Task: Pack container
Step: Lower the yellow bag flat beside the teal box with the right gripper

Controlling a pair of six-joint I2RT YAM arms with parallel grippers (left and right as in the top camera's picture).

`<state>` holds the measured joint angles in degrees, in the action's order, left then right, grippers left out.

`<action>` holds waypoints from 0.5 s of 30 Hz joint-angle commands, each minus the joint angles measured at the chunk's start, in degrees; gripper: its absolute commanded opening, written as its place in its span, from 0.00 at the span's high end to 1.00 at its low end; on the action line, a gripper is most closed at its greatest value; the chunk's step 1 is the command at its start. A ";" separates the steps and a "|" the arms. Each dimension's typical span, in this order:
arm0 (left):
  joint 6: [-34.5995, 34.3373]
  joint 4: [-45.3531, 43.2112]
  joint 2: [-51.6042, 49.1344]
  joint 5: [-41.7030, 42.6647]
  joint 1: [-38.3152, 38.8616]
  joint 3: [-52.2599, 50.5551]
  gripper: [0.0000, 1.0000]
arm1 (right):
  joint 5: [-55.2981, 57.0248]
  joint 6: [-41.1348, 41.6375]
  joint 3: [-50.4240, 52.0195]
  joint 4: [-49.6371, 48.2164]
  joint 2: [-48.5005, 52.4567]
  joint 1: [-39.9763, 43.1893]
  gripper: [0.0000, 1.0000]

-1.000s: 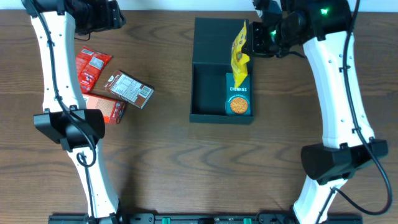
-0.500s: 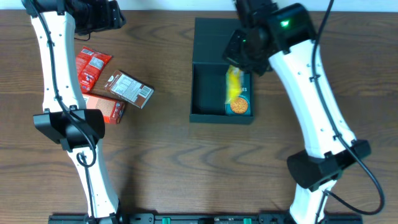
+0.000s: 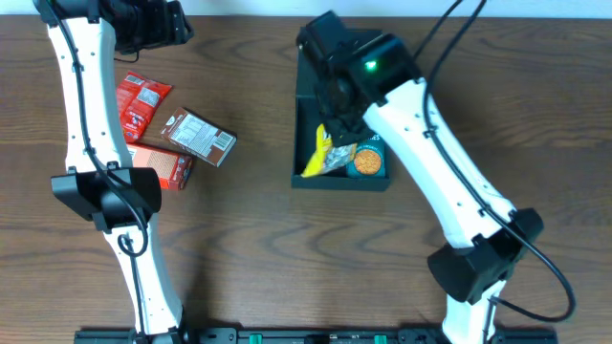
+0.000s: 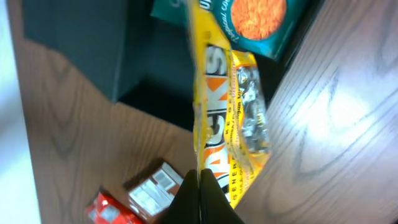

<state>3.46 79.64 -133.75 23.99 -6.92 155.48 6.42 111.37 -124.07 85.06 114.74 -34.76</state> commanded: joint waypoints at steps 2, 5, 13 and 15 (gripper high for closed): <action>0.83 0.26 1.42 -0.02 0.07 -0.09 0.20 | 0.17 6.16 3.61 -4.17 0.31 -0.87 0.98; 0.83 0.31 1.42 -0.02 0.07 -0.09 0.20 | 0.28 6.16 5.68 -6.40 0.76 -1.11 0.98; 0.81 0.70 1.42 0.00 0.07 -0.09 0.20 | 1.31 6.14 8.15 -8.39 3.54 -1.27 0.98; 0.81 0.74 1.42 0.00 0.07 -0.09 0.20 | 1.27 5.77 8.79 -9.40 4.55 -1.31 0.98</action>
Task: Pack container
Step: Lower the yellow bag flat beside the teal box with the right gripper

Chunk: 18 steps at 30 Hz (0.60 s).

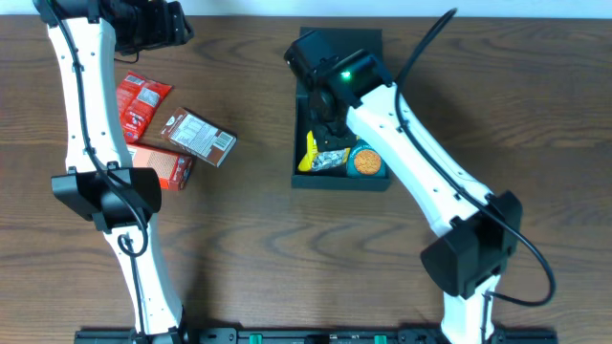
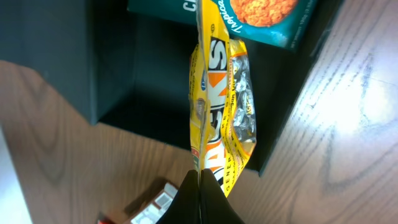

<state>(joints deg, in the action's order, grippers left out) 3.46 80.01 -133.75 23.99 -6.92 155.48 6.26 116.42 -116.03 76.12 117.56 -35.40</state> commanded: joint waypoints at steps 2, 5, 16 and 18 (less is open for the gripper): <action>0.79 0.44 1.42 0.00 0.07 -0.09 0.20 | 1.46 0.72 0.79 -0.83 2.82 -0.68 0.98; 0.79 0.74 1.42 0.00 0.07 -0.09 0.20 | 1.51 -1.81 0.79 -3.61 4.63 -0.61 0.98; 0.81 1.01 1.42 -0.02 0.07 -0.09 0.20 | 7.30 -37.92 -0.02 -20.02 5.49 1.79 0.01; 0.83 0.98 1.42 -0.04 -0.02 -0.09 0.20 | 4.50 -51.32 -1.46 -20.92 3.89 2.99 0.01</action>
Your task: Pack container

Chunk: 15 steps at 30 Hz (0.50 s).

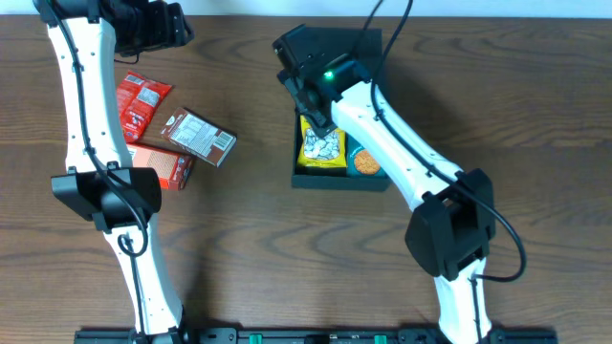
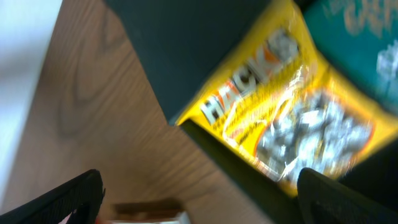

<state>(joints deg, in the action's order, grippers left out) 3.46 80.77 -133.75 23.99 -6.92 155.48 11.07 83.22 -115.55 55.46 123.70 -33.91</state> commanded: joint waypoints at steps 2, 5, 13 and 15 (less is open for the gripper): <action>0.83 0.11 1.42 -0.04 -0.24 -0.09 0.20 | -0.96 -29.70 -2.14 -0.13 -4.02 2.32 0.08; 0.85 -0.13 1.42 -0.22 -0.59 -0.09 0.20 | -2.73 -40.54 -2.05 0.70 -4.17 2.86 0.69; 0.85 -1.03 1.16 -3.52 -2.01 -0.09 0.20 | -6.32 -47.17 -0.11 -0.70 0.63 3.54 0.99; 0.85 -1.09 0.74 -5.84 -2.38 -0.09 0.20 | -8.48 -49.77 -0.09 -1.29 2.38 3.54 0.98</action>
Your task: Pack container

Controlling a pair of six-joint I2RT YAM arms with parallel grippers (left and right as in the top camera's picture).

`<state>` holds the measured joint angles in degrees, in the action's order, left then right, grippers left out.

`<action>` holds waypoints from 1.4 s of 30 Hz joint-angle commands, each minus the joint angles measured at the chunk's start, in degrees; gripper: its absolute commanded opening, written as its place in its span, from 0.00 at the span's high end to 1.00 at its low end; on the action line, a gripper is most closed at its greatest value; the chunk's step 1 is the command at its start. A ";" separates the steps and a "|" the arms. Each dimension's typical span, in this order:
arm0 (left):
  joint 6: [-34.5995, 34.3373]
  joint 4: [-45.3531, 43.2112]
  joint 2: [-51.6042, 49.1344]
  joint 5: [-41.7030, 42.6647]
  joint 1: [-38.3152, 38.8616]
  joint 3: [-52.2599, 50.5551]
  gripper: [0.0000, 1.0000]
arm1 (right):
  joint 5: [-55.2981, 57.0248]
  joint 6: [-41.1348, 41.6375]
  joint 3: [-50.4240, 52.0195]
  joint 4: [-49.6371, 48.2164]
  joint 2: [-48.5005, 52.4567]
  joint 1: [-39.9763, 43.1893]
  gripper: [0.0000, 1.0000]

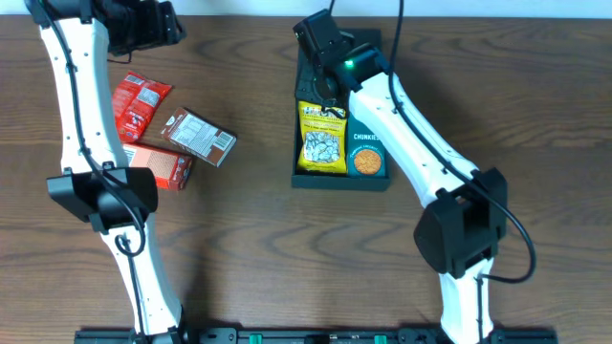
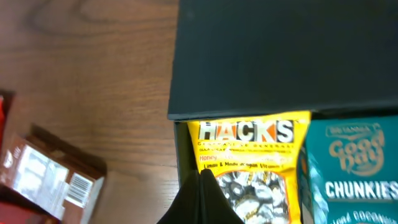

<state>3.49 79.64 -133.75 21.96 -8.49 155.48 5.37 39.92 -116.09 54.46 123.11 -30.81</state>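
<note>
The black container [image 1: 375,46] stands at the back middle of the table. A yellow Hacks bag [image 1: 322,139] [image 2: 249,155] lies flat in its left half, label up. Beside it on the right lies a teal Chunkies box [image 1: 366,153] [image 2: 351,168]. My right gripper [image 1: 328,88] [image 2: 202,177] hangs above the bag's upper left corner, shut with nothing between its fingers. My left gripper [image 1: 143,24] is up at the far left back corner; its fingers do not show clearly.
Left of the container on the brown wooden table [image 1: 249,239] lie a red packet [image 1: 140,101], a brown box [image 1: 198,136] [image 2: 53,171] and an orange-red box [image 1: 161,164]. The left arm's white links run down the left side.
The right gripper stood open over the yellow bag in the container; now it is shut and empty. The bag lies squarer in the left half. The left arm shifted slightly.
The right gripper held the yellow bag hanging over the container's front left corner, then lower inside it beside the teal box. Half a second ago the bag lay let go in the container with the gripper open. Now the gripper is shut above it.
</note>
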 commanded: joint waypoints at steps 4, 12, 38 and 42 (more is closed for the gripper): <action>0.90 0.00 -0.02 -4.35 -1.55 -0.63 0.20 | -3.50 -8.35 0.46 -0.28 6.97 0.52 0.99; 3.85 -3.58 -0.07 -6.73 -3.02 -9.66 0.20 | -3.74 -8.76 0.50 0.35 11.78 2.51 0.98; 15.30 -21.14 -0.07 -7.28 -11.02 -33.11 0.02 | -20.65 -18.01 0.59 1.40 11.23 5.51 0.09; 20.13 -24.55 -0.07 1.03 -12.98 -33.99 0.05 | -23.69 -19.43 0.59 3.26 10.84 5.86 0.07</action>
<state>18.06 55.64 -133.84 16.29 -20.21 121.73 -13.32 22.81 -115.61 56.66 135.37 -24.88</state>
